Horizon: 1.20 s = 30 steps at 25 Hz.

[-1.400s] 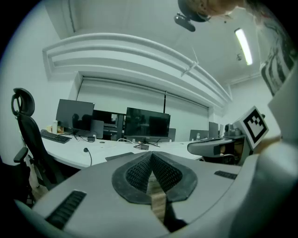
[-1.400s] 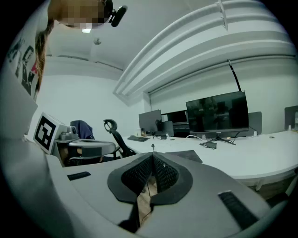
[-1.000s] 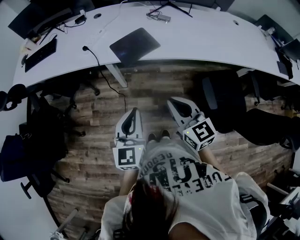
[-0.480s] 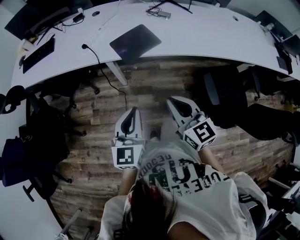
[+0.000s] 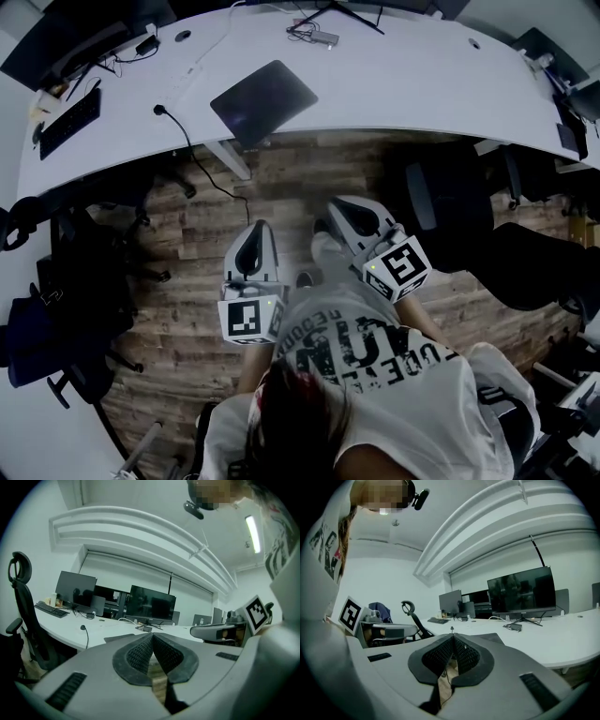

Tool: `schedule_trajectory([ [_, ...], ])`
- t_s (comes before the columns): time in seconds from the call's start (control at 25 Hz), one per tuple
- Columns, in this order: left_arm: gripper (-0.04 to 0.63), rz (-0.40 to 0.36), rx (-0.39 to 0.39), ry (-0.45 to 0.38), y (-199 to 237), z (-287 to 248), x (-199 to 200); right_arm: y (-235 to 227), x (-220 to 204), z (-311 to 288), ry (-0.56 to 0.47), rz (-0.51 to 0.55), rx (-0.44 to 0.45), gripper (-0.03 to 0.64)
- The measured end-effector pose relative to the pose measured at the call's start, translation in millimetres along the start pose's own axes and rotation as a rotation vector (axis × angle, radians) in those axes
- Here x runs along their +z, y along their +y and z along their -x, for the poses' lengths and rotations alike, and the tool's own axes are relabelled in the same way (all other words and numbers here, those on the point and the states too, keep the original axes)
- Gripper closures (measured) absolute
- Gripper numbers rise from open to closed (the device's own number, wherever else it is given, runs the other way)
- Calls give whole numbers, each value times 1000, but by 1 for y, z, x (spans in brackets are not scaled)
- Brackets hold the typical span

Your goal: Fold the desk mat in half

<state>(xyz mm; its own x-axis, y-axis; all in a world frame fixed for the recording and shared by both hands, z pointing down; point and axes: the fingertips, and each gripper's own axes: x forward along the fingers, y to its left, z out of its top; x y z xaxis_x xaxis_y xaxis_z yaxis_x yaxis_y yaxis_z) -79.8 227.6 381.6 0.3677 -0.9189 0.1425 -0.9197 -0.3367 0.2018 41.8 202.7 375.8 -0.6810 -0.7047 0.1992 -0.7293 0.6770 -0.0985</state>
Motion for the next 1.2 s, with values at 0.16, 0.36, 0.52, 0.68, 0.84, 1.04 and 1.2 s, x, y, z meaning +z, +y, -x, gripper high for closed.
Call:
schedule_trajectory([
  [0.16, 598, 15, 39, -19, 4, -36, 13, -39, 15, -17, -10, 8, 23, 623],
  [0.36, 598, 9, 110, -55, 9, -75, 34, -87, 28, -30, -14, -12, 48, 623],
  [0.52, 598, 22, 162, -61, 17, -93, 38, -110, 25, -38, 1, -28, 60, 623],
  [0.68, 598, 30, 198, -47, 26, -98, 36, -120, 18, -41, 25, -49, 61, 623],
  [0.84, 598, 53, 204, -29, 31, -104, 30, -127, 11, -46, 47, -68, 56, 623],
  [1.04, 598, 67, 189, -5, 40, -119, 28, -134, 11, -63, 62, -83, 52, 623],
  [1.2, 598, 84, 182, 5, 58, -139, 33, -141, 15, -86, 83, -98, 41, 623],
])
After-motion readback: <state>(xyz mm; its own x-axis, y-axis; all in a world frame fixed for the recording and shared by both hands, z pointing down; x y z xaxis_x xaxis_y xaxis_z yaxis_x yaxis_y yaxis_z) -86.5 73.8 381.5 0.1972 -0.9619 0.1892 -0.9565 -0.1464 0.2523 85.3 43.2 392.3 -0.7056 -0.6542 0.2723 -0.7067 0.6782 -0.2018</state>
